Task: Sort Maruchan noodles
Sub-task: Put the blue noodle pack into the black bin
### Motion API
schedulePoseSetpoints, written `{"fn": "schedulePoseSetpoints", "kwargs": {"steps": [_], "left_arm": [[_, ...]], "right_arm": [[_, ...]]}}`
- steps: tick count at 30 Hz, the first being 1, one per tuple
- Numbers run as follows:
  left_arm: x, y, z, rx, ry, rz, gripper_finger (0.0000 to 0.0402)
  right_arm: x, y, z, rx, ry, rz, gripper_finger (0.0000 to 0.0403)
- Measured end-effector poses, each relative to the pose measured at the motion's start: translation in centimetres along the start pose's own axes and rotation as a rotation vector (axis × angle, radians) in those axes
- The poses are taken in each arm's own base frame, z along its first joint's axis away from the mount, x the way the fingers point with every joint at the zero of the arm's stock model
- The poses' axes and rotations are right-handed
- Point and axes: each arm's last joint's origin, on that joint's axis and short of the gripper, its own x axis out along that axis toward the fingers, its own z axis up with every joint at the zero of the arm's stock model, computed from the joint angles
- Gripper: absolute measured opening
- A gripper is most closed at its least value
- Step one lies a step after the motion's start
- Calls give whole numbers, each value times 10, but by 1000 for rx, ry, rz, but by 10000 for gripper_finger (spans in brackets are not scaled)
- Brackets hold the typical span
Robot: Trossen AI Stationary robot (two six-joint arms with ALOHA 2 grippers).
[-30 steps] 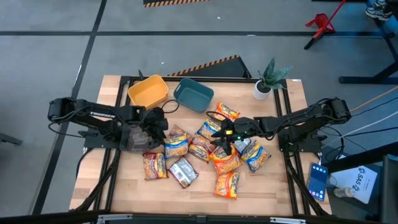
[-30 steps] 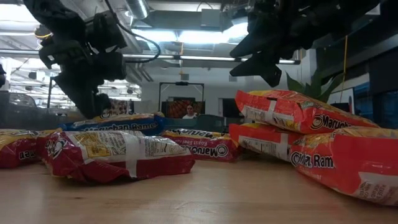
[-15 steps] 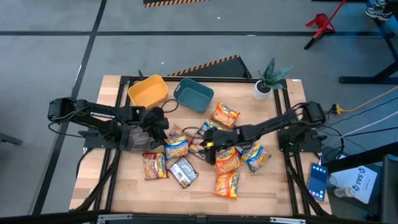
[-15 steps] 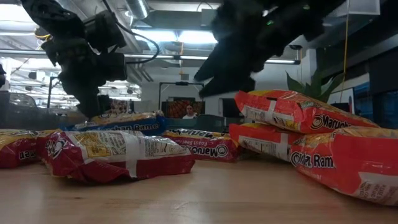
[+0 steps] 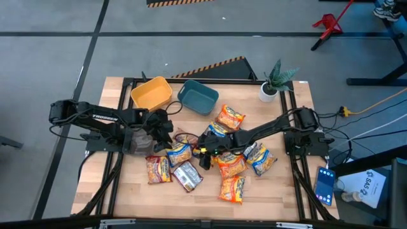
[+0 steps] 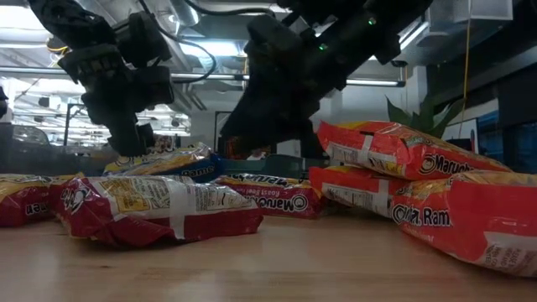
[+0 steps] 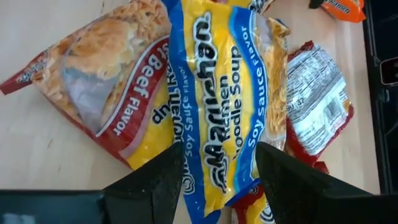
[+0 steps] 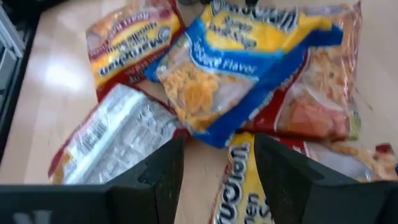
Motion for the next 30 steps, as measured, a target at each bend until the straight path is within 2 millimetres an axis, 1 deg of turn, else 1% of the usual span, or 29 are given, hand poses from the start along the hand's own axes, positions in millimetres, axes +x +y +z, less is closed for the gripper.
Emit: {"fn": "schedulePoseSetpoints", "kwargs": {"steps": [3,5,7,13,16,20,23,27,30], "left_arm": [[5,3,-4,-10,25,14,198],[9,7,-9,-28,59,30,198],[13,9,-9,-32,68,32,198],[20,10,-4,-20,39,-15,199],[23,10,-5,-28,54,-45,199],[26,9,-4,-95,67,-114,199],[27,8,0,-107,43,-164,199],[26,6,6,-97,-10,-186,199],[26,5,7,-88,-24,-195,199]], "right_arm": [[1,-1,-1,-4,3,-8,182],[7,-1,-3,-5,-6,-2,182],[10,-4,-8,-6,21,-16,182],[17,-5,-13,3,32,-11,182],[17,-4,-11,-1,6,2,182],[17,-2,-6,-13,-47,16,182],[17,-1,-3,-42,-83,5,182],[17,-4,-2,-43,-85,-7,182],[17,-6,-7,-28,-32,-22,182]]}}
